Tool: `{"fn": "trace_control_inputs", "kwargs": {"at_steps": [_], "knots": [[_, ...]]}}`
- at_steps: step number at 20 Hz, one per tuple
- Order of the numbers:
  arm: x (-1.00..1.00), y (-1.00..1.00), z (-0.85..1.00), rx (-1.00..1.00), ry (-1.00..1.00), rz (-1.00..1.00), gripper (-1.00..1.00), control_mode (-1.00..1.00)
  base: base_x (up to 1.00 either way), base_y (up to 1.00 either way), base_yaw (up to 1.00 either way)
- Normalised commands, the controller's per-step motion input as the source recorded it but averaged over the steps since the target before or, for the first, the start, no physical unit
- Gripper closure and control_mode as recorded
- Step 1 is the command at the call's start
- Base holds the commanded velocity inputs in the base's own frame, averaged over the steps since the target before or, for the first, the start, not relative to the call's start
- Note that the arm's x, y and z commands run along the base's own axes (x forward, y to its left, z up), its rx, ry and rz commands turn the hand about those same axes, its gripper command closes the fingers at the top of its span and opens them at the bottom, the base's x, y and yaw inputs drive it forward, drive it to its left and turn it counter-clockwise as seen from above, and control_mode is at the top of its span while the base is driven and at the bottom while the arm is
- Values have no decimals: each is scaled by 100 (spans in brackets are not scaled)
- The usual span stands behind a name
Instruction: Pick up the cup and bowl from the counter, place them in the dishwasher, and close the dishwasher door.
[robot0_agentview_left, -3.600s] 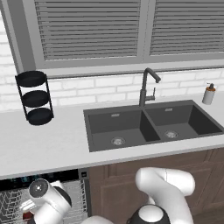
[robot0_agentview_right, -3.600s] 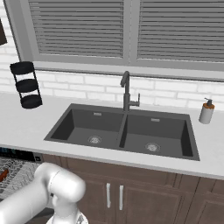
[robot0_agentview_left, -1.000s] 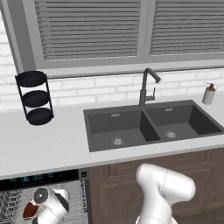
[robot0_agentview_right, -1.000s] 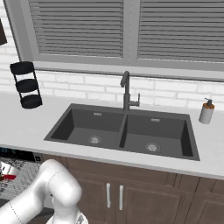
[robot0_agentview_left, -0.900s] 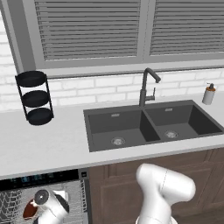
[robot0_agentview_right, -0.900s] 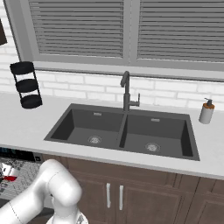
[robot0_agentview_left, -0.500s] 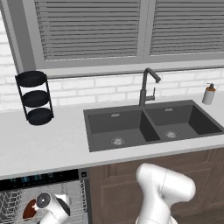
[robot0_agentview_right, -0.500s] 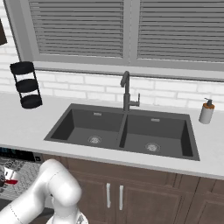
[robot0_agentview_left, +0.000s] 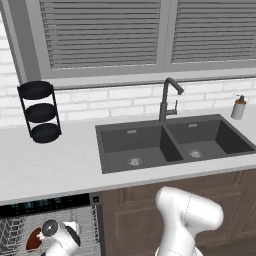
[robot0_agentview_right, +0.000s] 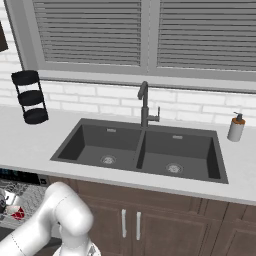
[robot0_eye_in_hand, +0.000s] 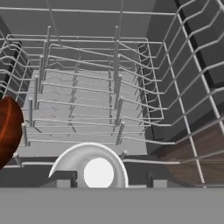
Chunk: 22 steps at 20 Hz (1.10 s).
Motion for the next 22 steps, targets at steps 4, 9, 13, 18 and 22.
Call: {"fn": "trace_control_inputs", "kwargs": {"at_steps": [4,9,13,18,22], "knots": [[2,-1,31,0,1,0,-100,-100,0,0,0],[-4,-7,66,3,-1,0,-100,-100,0,0,0],[-2,-36,30,14,-3,0,-100,-100,0,0,0],[0,-51,32,16,0,0,-100,-100,0,0,0],[0,-37,29,15,0,0,-100,-100,0,0,0]]}}
